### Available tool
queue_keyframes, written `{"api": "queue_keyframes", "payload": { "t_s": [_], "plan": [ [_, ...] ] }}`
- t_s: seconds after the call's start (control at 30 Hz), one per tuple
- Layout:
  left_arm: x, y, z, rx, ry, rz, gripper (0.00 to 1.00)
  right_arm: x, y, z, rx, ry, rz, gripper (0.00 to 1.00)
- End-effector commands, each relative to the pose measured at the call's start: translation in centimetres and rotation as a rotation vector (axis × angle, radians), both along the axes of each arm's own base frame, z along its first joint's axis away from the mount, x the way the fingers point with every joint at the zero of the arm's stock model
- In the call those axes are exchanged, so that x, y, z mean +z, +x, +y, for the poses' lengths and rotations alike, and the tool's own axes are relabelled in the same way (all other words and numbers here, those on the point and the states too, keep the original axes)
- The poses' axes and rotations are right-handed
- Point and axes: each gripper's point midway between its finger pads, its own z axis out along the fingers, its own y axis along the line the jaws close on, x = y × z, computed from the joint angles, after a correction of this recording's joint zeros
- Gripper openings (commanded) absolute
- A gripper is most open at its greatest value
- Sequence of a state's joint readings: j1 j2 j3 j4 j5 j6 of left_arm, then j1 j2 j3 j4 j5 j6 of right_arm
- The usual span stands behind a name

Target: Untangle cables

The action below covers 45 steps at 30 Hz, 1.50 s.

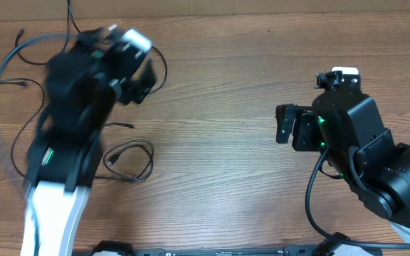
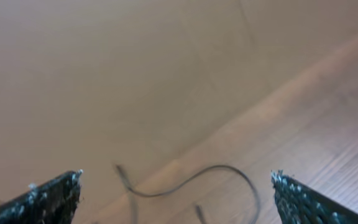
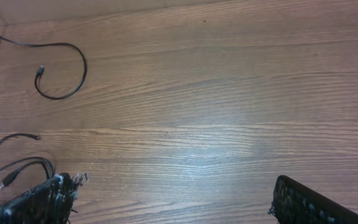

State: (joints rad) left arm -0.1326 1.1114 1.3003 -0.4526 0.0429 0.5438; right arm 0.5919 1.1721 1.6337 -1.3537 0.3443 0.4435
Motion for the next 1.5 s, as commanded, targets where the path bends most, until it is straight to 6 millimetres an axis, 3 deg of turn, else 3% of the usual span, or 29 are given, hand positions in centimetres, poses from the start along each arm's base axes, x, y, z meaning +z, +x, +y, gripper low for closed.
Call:
{"api": "queue_keyframes", "payload": {
  "t_s": [0.0, 0.13, 0.27, 0.6, 0.73, 0.83, 1.07, 1.27, 1.47],
  "plan": [
    [-0.7, -3.4, 2.0, -0.01, -0.007, -0.06, 1.0, -0.2, 0.4, 0.6, 0.017, -0.005, 0.006, 1.0],
    [-2.0, -4.6, 4.4, 0.06, -0.137, -0.138, 1.0, -0.5, 0.7, 1.2, 0.03, 0.008, 0.015, 1.0],
    [-4.1, -4.5, 6.9, 0.146, -0.186, -0.172, 1.0, -0.4, 0.9, 1.9, 0.047, 0.032, 0.013, 1.0],
    [-5.5, -1.5, 8.2, 0.181, -0.127, -0.19, 1.0, -0.3, 1.0, 1.9, 0.047, 0.034, 0.008, 1.0],
    [-8.5, -0.6, 8.4, 0.187, -0.134, -0.085, 1.0, -0.2, 1.0, 2.0, 0.065, 0.019, 0.002, 1.0],
    [-12.3, -0.3, 8.3, 0.195, -0.143, 0.055, 0.99, -0.1, 1.1, 2.0, 0.09, -0.004, -0.007, 1.0],
    [-19.4, -1.9, 8.1, 0.213, -0.159, 0.344, 1.0, 0.0, 1.3, 2.1, 0.121, -0.03, -0.022, 1.0],
    [-23.0, -4.9, 7.6, 0.224, -0.169, 0.538, 1.0, 0.2, 1.4, 2.2, 0.12, -0.025, -0.03, 1.0],
    [-24.1, -6.0, 7.4, 0.227, -0.172, 0.603, 0.99, 0.2, 1.4, 2.1, 0.135, -0.045, -0.035, 1.0]
  ]
}}
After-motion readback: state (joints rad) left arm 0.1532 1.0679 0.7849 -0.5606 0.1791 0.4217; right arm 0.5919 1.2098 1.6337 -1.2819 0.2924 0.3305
